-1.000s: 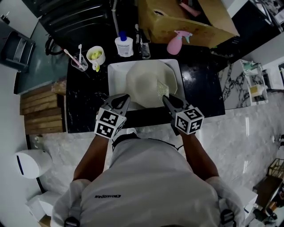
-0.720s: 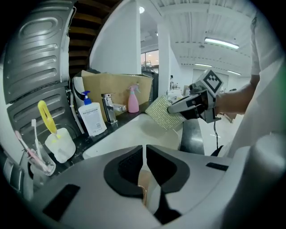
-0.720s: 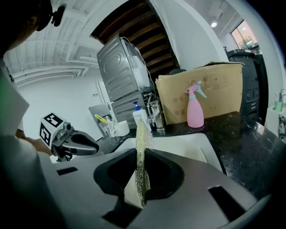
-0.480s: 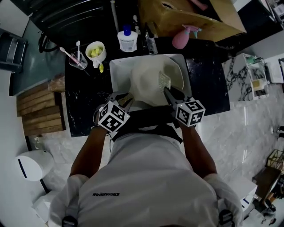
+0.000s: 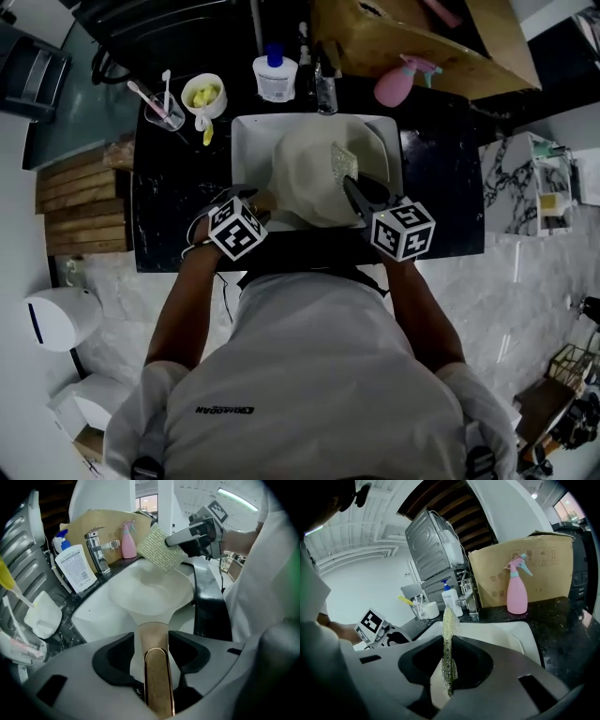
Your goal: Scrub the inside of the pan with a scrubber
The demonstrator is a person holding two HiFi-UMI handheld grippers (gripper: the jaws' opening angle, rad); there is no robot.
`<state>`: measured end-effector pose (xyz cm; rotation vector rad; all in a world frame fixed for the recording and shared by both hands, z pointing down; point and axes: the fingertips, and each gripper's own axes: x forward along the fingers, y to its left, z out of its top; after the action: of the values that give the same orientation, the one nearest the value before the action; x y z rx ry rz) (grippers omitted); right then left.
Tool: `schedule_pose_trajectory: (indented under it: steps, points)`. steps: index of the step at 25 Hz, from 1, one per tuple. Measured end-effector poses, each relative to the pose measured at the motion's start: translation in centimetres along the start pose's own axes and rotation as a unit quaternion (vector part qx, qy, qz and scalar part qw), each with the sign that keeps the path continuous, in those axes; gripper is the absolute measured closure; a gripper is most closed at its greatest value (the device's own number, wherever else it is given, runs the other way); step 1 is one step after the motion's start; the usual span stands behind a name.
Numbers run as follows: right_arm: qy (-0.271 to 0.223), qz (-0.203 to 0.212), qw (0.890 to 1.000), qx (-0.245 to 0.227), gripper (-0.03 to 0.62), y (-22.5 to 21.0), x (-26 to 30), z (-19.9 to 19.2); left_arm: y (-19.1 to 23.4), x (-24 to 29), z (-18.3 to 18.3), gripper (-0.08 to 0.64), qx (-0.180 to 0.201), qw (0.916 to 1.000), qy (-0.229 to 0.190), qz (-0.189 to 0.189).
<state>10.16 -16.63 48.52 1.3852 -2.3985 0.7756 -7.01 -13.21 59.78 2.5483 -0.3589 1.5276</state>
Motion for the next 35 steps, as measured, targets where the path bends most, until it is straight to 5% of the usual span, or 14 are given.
schedule_pose_trajectory:
  steps: [11, 20, 26, 35]
  points:
    - [0.030, 0.035, 0.999, -0.007, 0.520, -3.6, 0.6, -0.9, -0.1, 1.2, -1.1, 0.355, -0.003, 0.9983, 0.059, 0.001]
    - [0.031, -0.048, 0.997, -0.048, 0.520, -8.9, 5.2, 0.0, -0.4, 1.2, -1.2, 0.367, -0.017, 0.9979, 0.058, -0.022]
    - [0.068, -0.133, 0.983, -0.105, 0.520, -11.7, 8.4, -1.2, -0.4, 1.2, -1.2, 0.368, -0.021, 0.9984, 0.049, -0.021]
    - [0.096, -0.112, 0.979, -0.138, 0.520, -9.4, 13.9, -2.2, -0.3, 1.2, -1.1, 0.368, -0.028, 0.9986, 0.034, -0.029]
